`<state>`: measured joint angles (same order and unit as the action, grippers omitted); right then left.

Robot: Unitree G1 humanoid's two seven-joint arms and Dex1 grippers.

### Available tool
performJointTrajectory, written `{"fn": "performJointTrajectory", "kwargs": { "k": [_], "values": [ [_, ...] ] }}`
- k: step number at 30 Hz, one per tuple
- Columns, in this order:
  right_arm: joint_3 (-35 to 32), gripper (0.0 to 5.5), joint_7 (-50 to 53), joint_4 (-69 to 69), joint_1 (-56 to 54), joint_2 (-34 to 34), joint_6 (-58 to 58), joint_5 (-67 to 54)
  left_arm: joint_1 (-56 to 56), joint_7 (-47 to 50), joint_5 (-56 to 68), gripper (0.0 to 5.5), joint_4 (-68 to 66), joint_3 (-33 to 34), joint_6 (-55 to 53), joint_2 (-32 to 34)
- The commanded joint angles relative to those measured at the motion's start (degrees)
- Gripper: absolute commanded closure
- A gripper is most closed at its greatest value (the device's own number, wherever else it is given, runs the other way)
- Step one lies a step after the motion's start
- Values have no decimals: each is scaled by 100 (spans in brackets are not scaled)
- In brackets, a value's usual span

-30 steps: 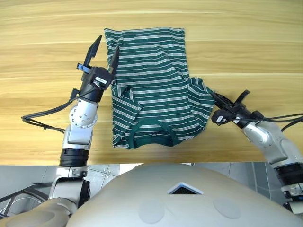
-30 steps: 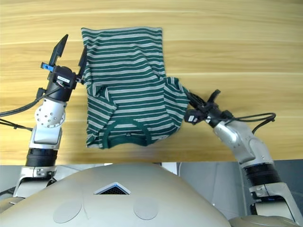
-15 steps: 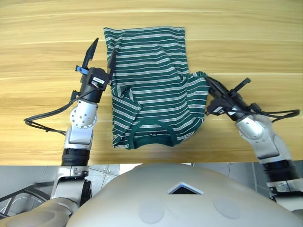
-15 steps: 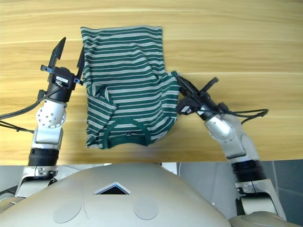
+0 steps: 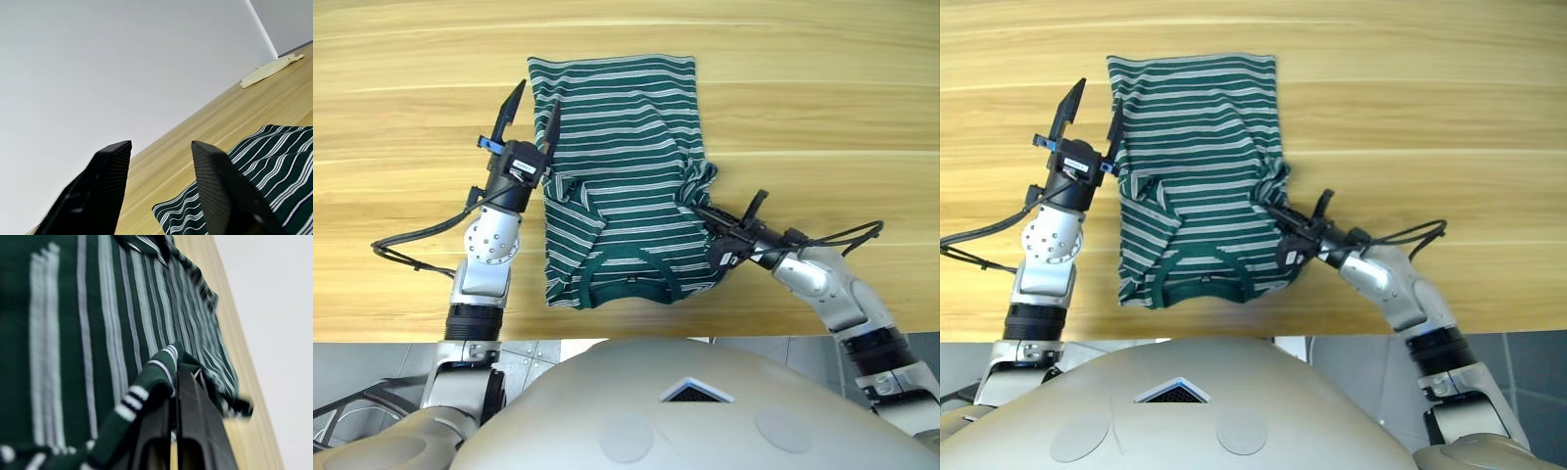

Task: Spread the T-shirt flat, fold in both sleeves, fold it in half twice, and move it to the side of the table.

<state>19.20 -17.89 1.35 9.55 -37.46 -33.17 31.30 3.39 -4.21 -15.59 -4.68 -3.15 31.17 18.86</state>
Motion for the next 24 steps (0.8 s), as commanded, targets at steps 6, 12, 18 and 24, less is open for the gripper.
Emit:
{"fn": "performJointTrajectory", "kwargs": {
  "k": [6, 12, 18, 24],
  "values": [
    [243, 465, -118, -298, -279, 48, -84, 213, -133, -2, -21, 321, -171, -21, 90, 48],
    [149, 369, -117, -92, -361, 113, -204, -111, -159, 17, 27, 321, -214, 39, 96, 59],
    [-621, 369, -386, 378, -168, -264, -218, -1563, -149, 14, 56, 321, -251, 52, 84, 32],
    [-1610, 369, -186, -62, 235, -490, -160, -1820, -108, 40, 66, 321, -276, 81, 51, 7]
  ]
}}
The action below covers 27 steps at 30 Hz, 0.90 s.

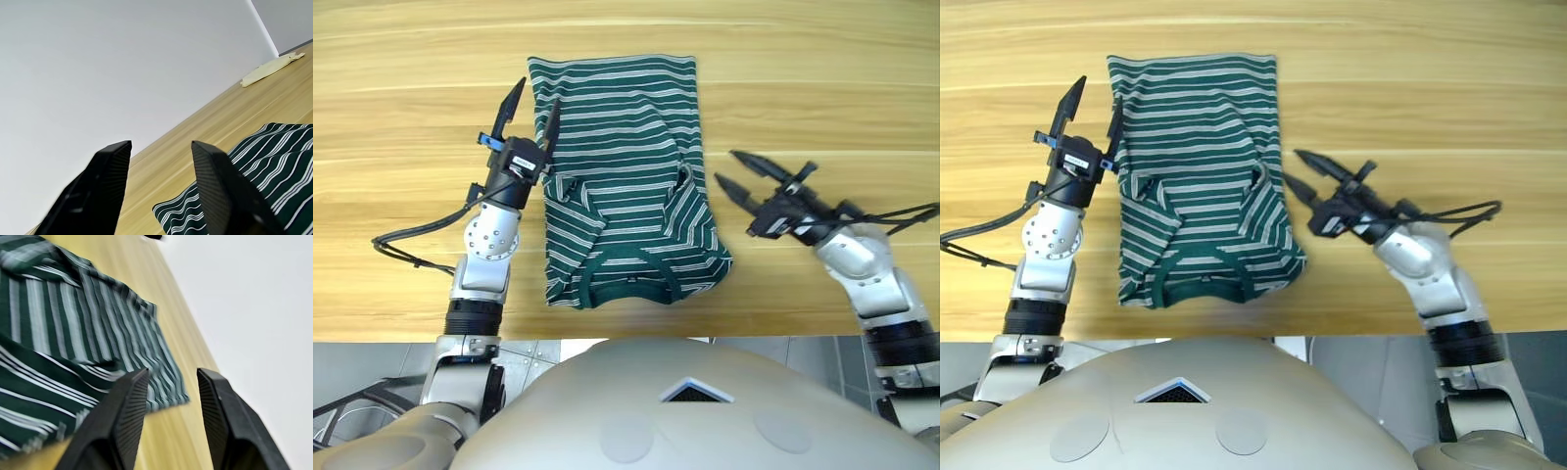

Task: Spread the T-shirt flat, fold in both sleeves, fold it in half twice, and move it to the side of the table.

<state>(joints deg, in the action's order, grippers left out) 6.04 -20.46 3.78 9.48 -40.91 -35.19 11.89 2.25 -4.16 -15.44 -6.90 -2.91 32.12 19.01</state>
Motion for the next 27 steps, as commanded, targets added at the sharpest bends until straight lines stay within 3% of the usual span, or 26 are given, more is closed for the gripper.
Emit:
{"fn": "performJointTrajectory", "kwargs": {
  "k": [1, 12, 14, 18, 24, 27],
  "values": [
    [-313, 369, 88, -443, 329, -192, 22, 287, 11, 35, 58, 321, -53, 59, -47, -10],
    [627, 369, 75, -450, 536, 94, 215, 1928, -114, 14, -184, 321, -440, 11, -107, 113],
    [488, 369, 165, -542, 585, -116, 320, 2189, 160, -128, -564, 321, -348, 12, 24, 571],
    [-23, 369, 176, -408, 1052, -705, 355, 2190, 1650, -1008, -644, 321, 458, 439, 821, 2150],
    [407, 369, -103, -449, 491, -982, -133, 2396, 2575, -1921, -731, 321, 1199, 955, 806, 3385],
    [774, 369, -481, -434, 212, -1042, -360, 2406, 2623, -2485, -820, 321, 1487, 533, 861, 3666]
  ]
}}
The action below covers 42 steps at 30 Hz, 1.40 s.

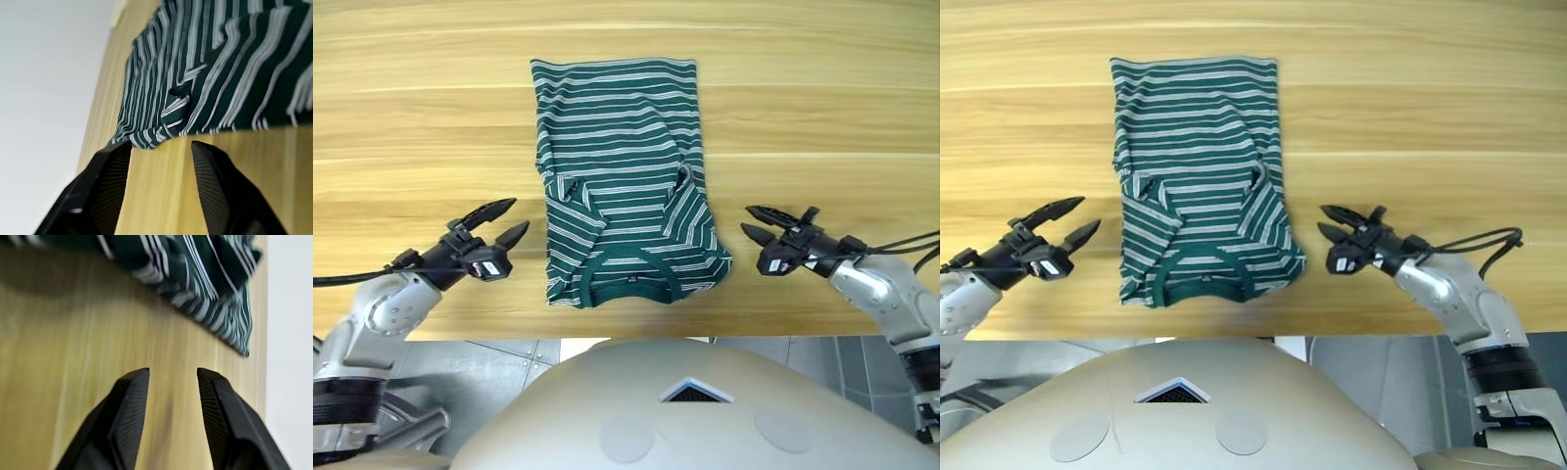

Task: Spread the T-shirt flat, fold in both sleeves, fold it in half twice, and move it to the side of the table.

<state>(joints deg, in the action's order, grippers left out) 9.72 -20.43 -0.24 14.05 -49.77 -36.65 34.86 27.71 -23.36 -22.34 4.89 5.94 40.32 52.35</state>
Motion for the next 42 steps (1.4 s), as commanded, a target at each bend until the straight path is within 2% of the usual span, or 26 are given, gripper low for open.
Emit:
{"fn": "performJointTrajectory", "kwargs": {
  "k": [1, 3, 6, 14, 17, 19, 24, 27, 34, 38, 42],
  "values": [
    [507, 369, -597, -17, -302, -187, -252, 124, 4, -742, -125, 321, 348, -590, 94, 351],
    [637, 369, -763, -1, -401, -262, -312, 136, -127, -1051, -115, 321, 402, -1009, 170, 357],
    [631, 369, -821, 99, -364, -326, -268, 79, -82, -1266, -64, 321, 453, -1188, 191, 454],
    [526, 369, -798, 239, -283, -383, -66, -73, 425, -1102, -446, 321, 343, -948, 57, 537],
    [571, 369, -807, 255, -288, -338, -30, -78, 705, -758, -338, 321, 360, -277, -71, 490],
    [571, 369, -792, 309, -230, -314, 22, -83, 835, -706, -306, 321, 435, -65, -75, 507],
    [505, 369, -830, 394, -239, -415, 57, -108, 966, -917, -391, 321, 518, -586, 28, 382],
    [474, 369, -841, 419, -233, -432, 82, -124, 986, -895, -319, 321, 602, -529, 28, 451],
    [529, 369, -809, 297, -331, -334, 71, -82, 757, -465, -422, 321, 706, 560, -220, 400],
    [530, 369, -796, 270, -371, -329, 64, -69, 831, -358, -692, 321, 578, 830, -386, 345],
    [513, 369, -844, 290, -423, -369, 54, -109, 842, -678, -928, 321, 463, -164, -275, 162]
  ]
}}
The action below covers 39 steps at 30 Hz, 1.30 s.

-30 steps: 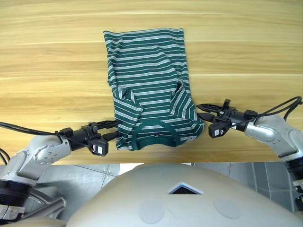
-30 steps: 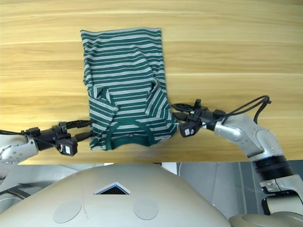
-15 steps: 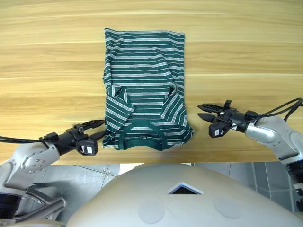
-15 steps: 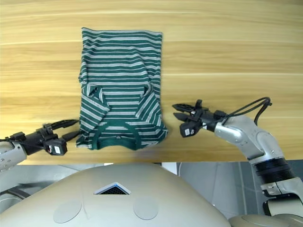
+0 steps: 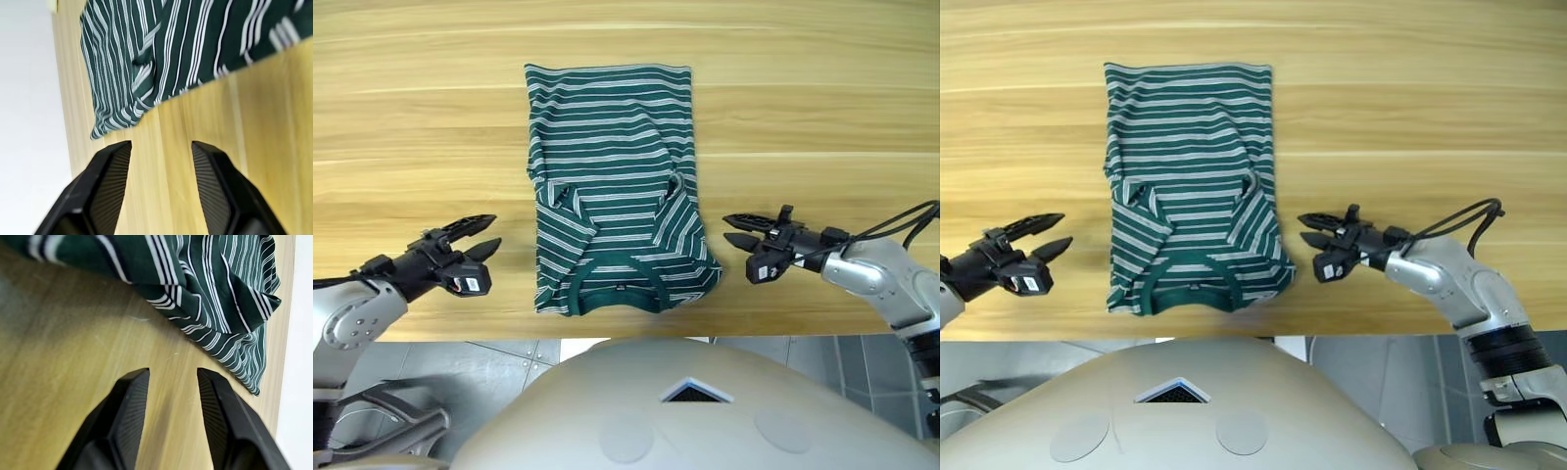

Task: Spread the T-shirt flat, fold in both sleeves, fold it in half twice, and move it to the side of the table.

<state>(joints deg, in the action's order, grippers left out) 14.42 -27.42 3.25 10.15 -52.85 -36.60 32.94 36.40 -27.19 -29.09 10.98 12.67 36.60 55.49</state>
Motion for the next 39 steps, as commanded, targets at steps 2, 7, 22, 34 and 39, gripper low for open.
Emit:
{"fn": "performJointTrajectory", "kwargs": {
  "k": [2, 7, 22, 34, 39],
  "values": [
    [23, 369, -192, -46, -78, -112, 28, 52, -5, -420, -235, 321, -167, -1207, 116, -215],
    [-15, 369, -230, 1, -75, -129, 29, 14, 8, -514, -127, 321, -209, -1739, 168, -227],
    [-40, 369, -377, 116, -193, -67, 69, -38, 541, -456, 555, 321, 480, -1317, 385, 338],
    [-72, 369, -396, 3, -443, -100, -37, -90, 8, -1146, 960, 321, 321, -2341, 574, 163],
    [-123, 369, -390, -35, -421, -179, -130, -151, -214, -1165, 931, 321, 258, -2629, 444, 4]
  ]
}}
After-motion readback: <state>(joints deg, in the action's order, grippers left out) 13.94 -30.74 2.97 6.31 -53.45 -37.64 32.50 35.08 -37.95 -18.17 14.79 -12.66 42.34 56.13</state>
